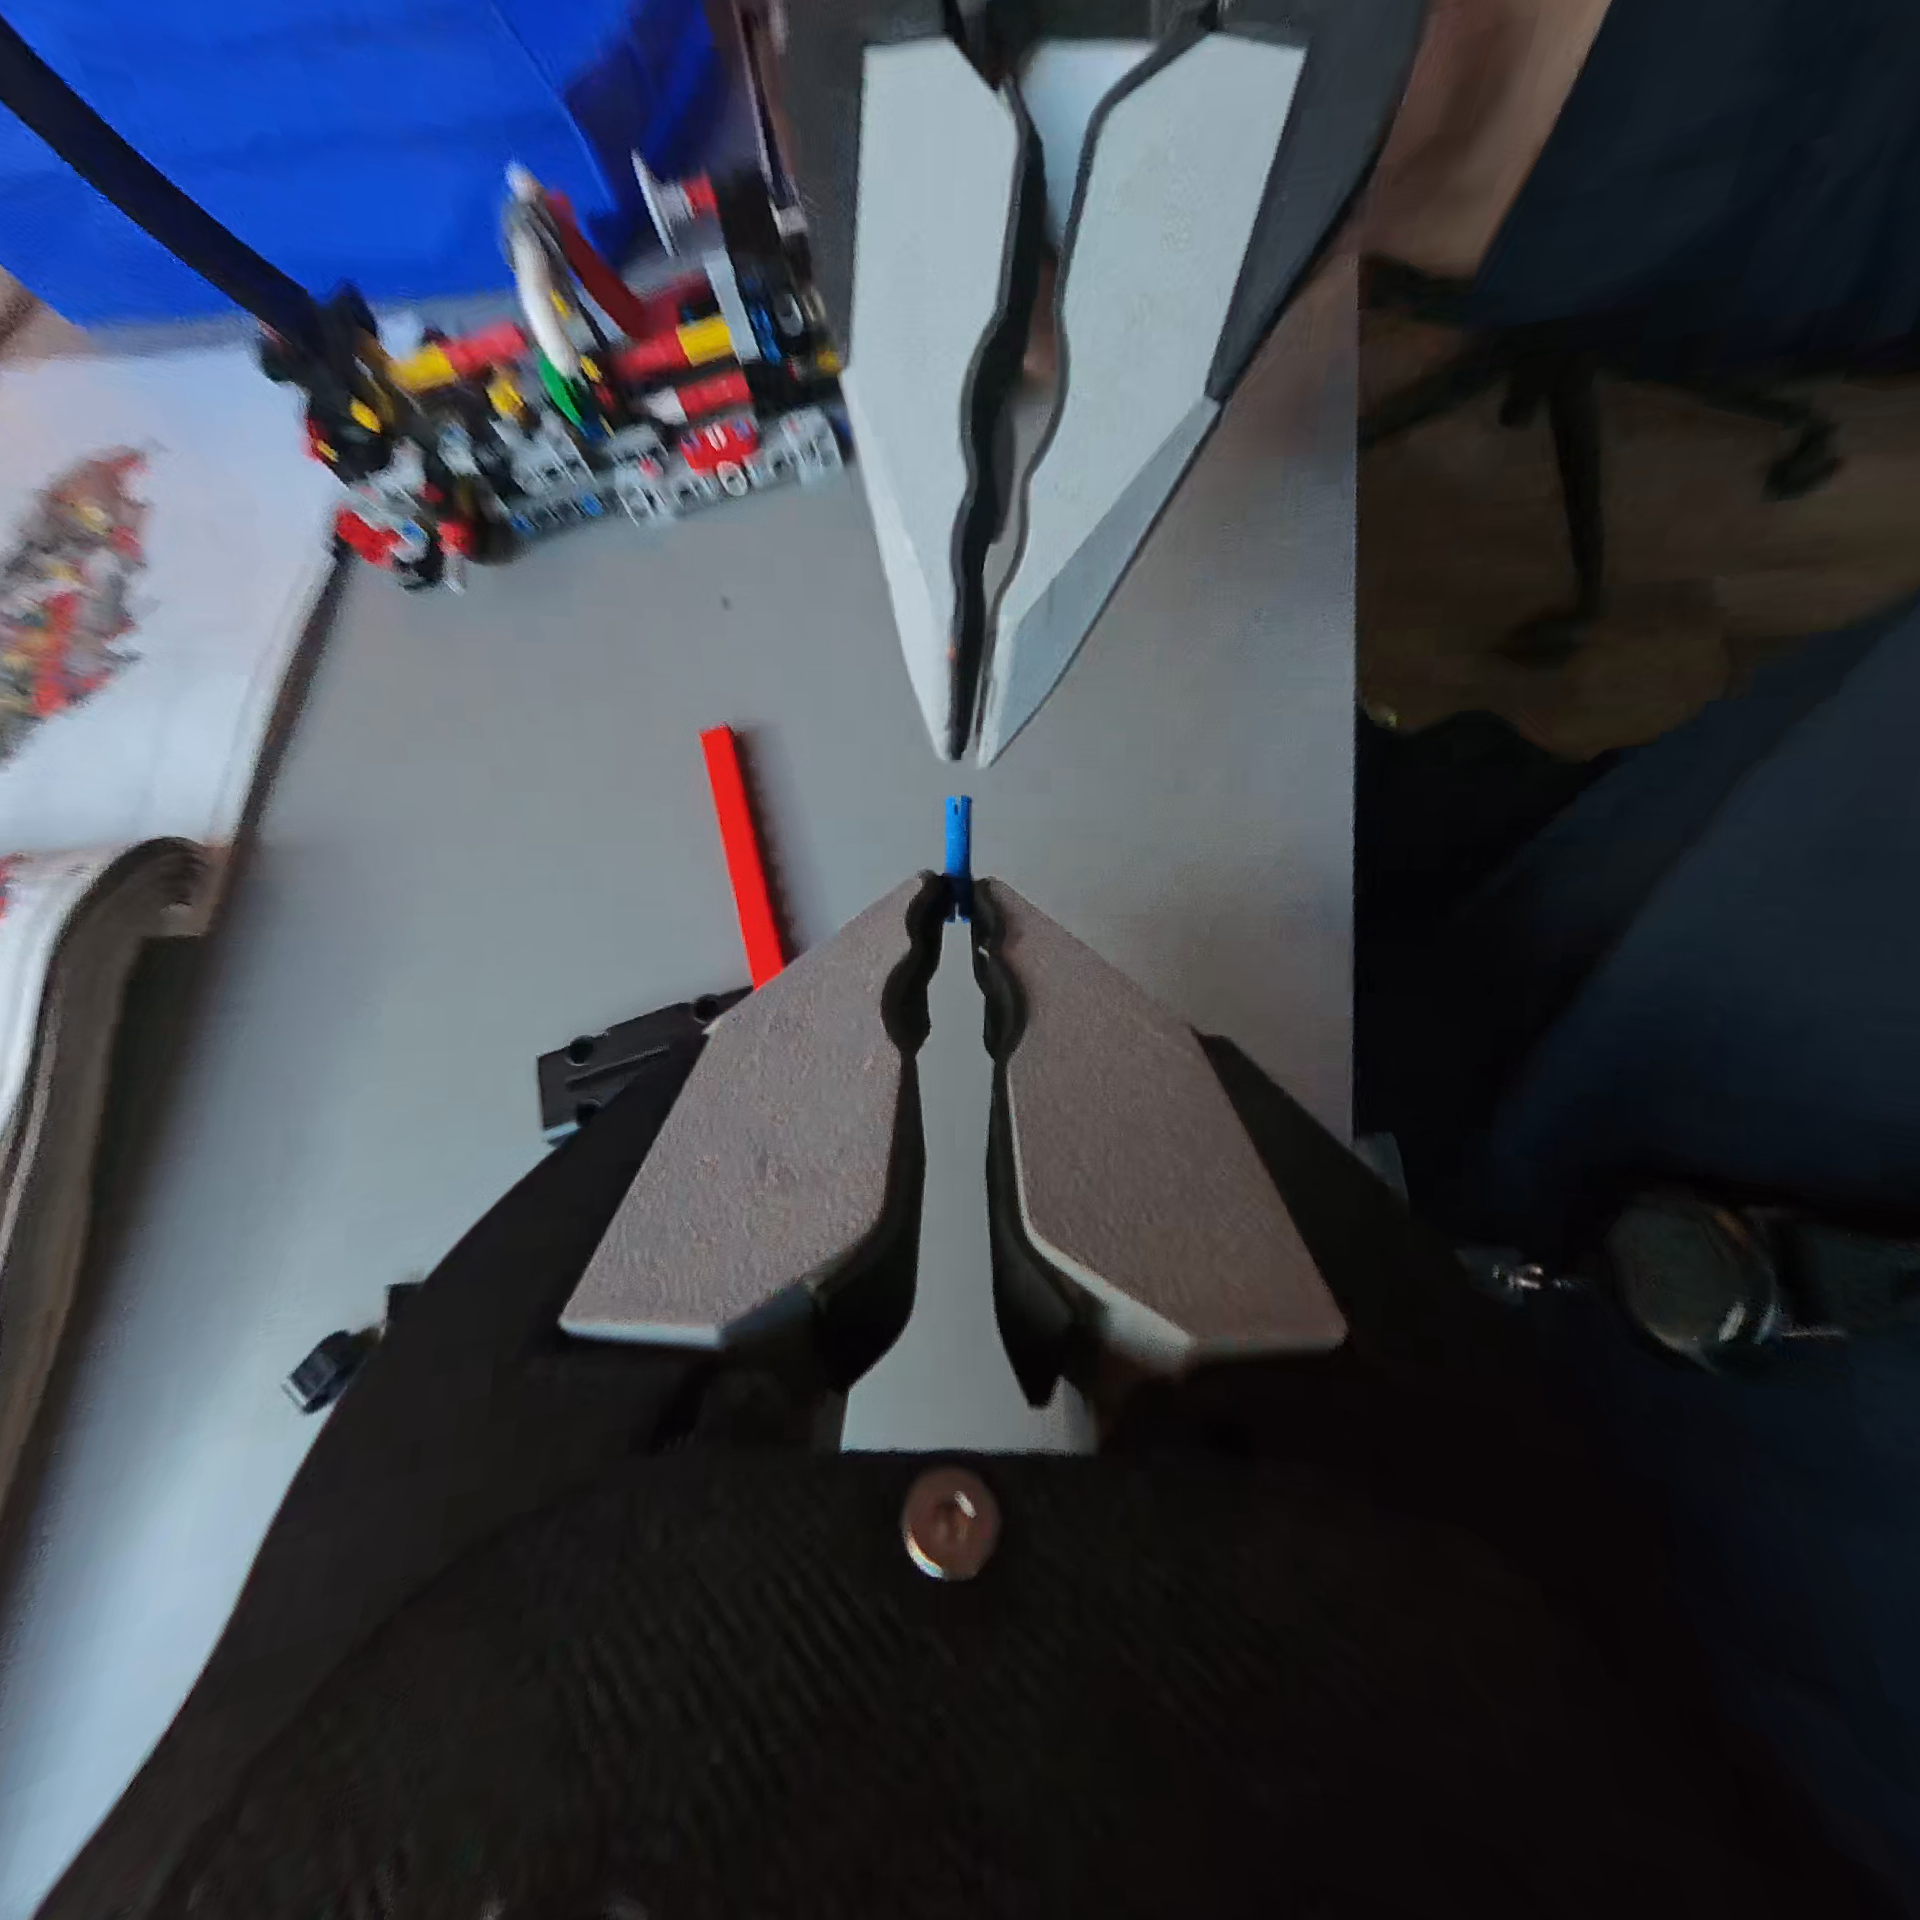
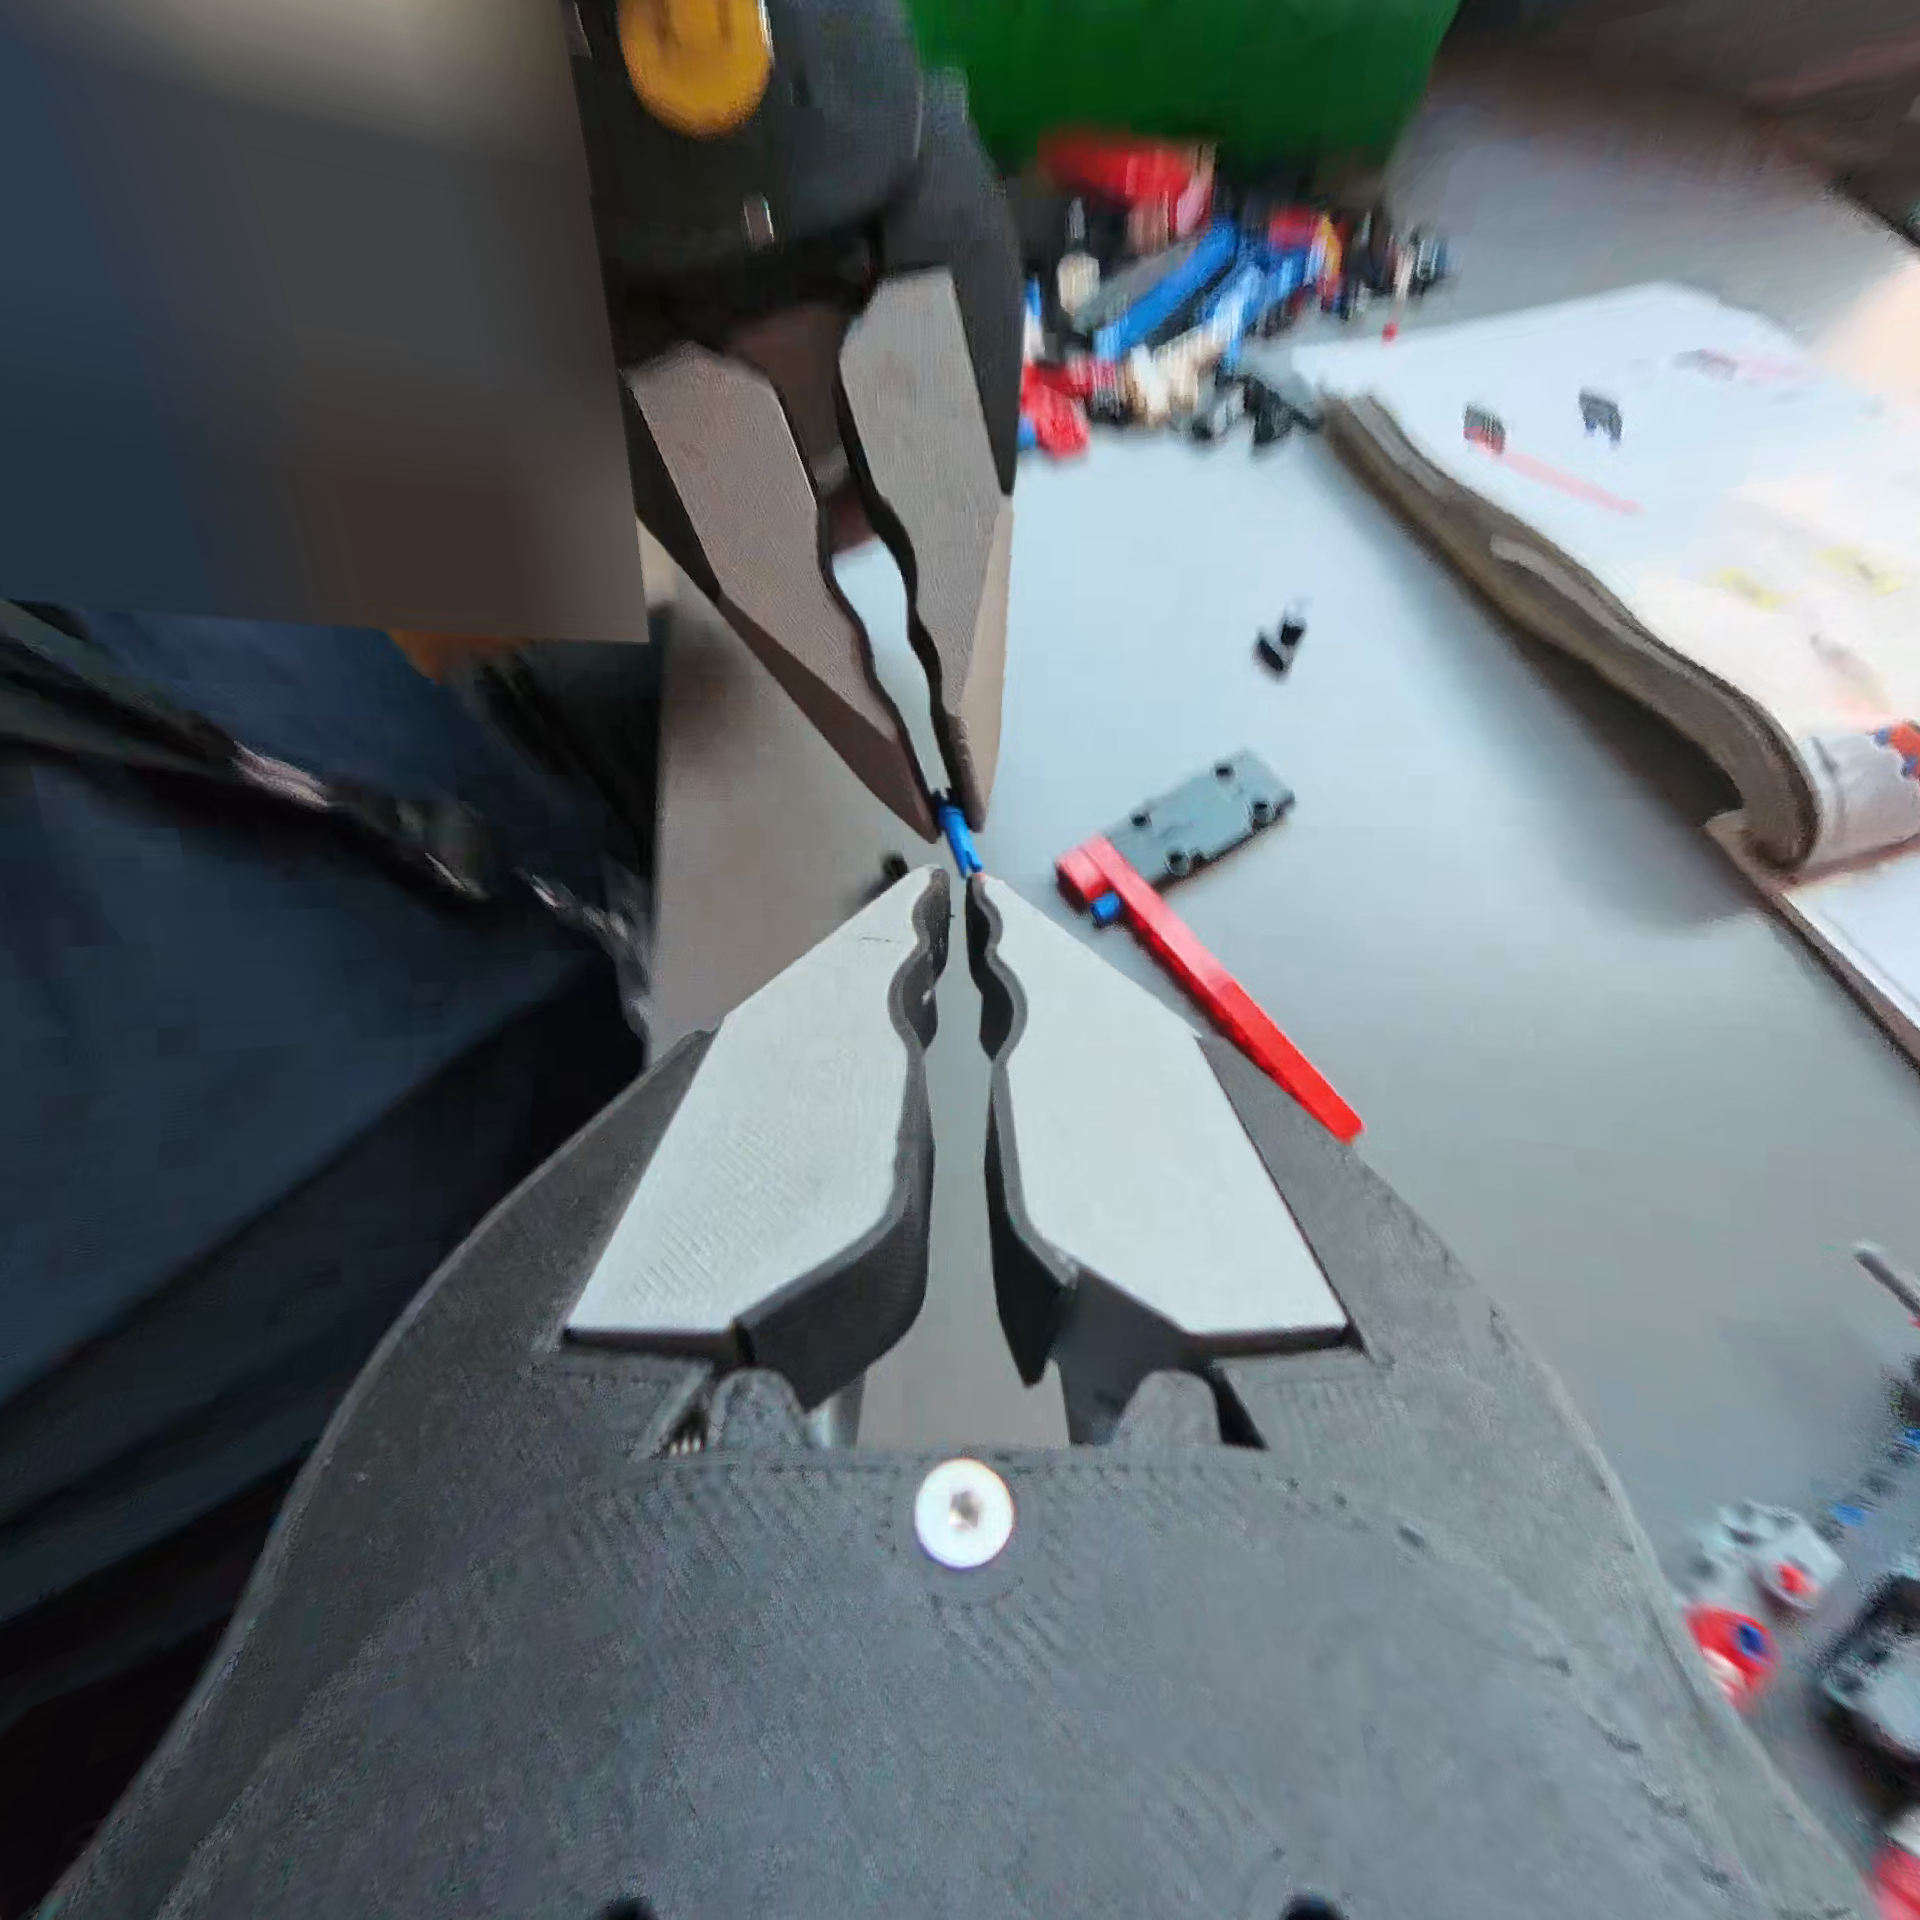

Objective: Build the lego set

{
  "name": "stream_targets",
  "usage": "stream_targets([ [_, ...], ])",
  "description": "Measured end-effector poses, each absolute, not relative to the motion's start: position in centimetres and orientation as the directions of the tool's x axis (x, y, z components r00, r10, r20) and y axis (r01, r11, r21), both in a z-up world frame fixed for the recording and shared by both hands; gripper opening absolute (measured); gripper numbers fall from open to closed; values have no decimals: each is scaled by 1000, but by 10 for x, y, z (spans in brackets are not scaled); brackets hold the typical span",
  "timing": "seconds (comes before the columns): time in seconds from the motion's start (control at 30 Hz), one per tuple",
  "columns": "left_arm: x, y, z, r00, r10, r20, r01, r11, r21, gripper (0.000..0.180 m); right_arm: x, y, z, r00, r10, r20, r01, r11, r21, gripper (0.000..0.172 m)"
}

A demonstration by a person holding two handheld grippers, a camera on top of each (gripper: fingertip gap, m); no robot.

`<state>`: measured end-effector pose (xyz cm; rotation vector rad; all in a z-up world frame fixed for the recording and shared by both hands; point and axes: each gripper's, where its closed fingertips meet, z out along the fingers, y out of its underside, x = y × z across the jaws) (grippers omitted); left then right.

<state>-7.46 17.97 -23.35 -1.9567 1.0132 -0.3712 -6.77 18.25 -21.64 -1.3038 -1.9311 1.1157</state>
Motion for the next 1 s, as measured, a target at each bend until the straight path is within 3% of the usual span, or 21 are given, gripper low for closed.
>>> stream_targets([
  [0.1, -76, 174, -207, 637, -763, -114, -395, -196, -898, 3, -65, 174, -185, -423, 889, -178, 344, -25, -939, 11],
  [0.2, -73, 168, -182, 628, -767, -131, -308, -90, -947, 2, -64, 168, -174, -465, 864, -194, 292, -58, -955, 9],
  [0.43, -67, 161, -167, 614, -771, -170, -279, -11, -960, 2, -74, 159, -158, -459, 884, -88, 235, 25, -972, 8],
  [1.0, -71, 161, -170, 635, -721, -277, -372, 29, -928, 2, -81, 154, -166, -432, 896, 99, 285, 240, -928, 2],
])
